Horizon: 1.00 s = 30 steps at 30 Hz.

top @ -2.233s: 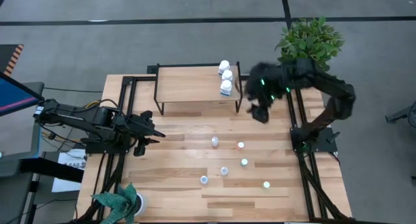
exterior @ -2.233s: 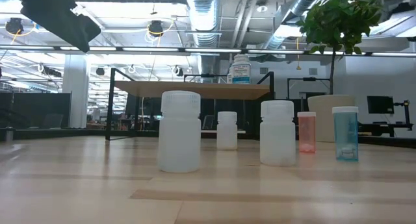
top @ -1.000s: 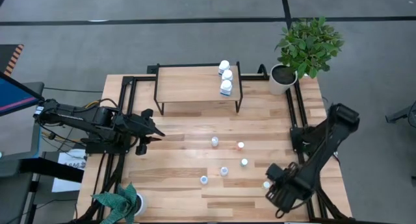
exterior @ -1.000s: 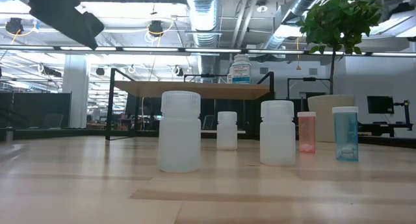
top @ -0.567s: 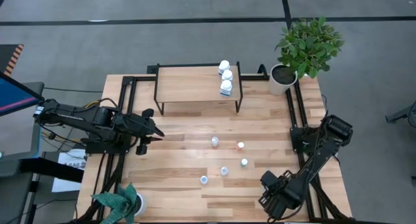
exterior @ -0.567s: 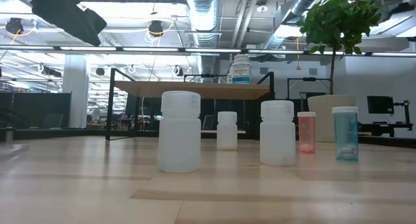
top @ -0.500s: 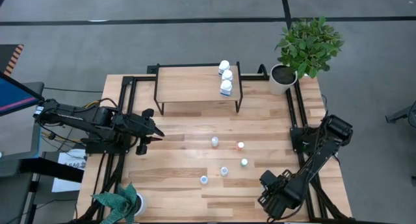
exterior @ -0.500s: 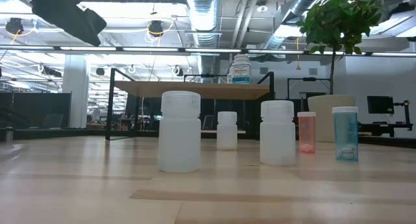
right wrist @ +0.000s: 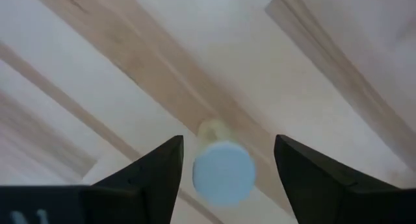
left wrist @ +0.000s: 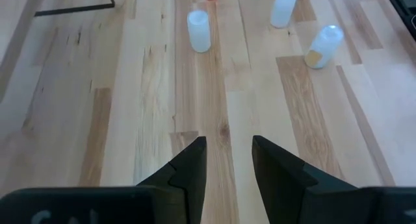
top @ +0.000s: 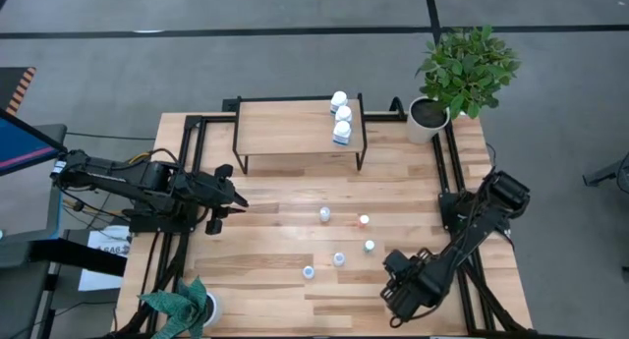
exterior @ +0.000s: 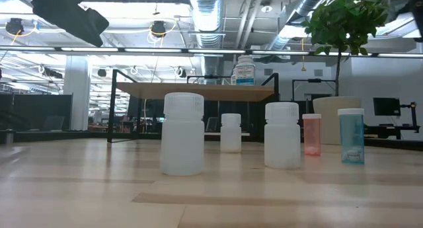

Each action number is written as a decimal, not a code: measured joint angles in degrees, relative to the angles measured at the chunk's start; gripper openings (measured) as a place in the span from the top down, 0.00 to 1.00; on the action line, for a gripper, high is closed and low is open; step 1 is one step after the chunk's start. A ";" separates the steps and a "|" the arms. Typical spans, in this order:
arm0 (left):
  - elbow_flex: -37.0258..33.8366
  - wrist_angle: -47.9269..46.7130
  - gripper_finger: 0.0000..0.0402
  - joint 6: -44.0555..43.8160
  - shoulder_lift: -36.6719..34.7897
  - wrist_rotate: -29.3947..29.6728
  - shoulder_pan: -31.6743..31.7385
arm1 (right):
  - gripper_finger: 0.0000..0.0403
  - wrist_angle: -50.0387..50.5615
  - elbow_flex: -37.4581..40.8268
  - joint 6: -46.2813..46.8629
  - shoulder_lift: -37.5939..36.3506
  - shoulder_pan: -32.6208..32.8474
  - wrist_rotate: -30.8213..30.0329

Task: Pick and place medicine bottles onto shelf by color
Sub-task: Put the yellow pill bottle on the shelf

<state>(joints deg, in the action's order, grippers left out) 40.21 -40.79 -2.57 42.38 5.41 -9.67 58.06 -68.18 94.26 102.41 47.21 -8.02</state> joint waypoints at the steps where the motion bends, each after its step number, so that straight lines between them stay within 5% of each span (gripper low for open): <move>1: 0.00 0.01 0.73 0.00 0.01 0.00 0.00 | 0.36 -0.03 0.00 -0.19 0.00 -0.29 0.11; 15: 0.00 -0.01 0.73 0.00 -0.01 0.00 0.00 | 0.52 -0.07 0.00 -0.29 0.02 -0.78 4.23; 30: 0.00 -0.01 0.73 0.00 -0.01 0.00 0.00 | 0.53 -0.11 0.00 -0.29 0.02 -0.80 3.56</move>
<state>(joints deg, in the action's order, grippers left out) 40.21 -40.80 -2.57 42.37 5.41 -9.67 57.95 -68.18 93.97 102.43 46.41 -4.47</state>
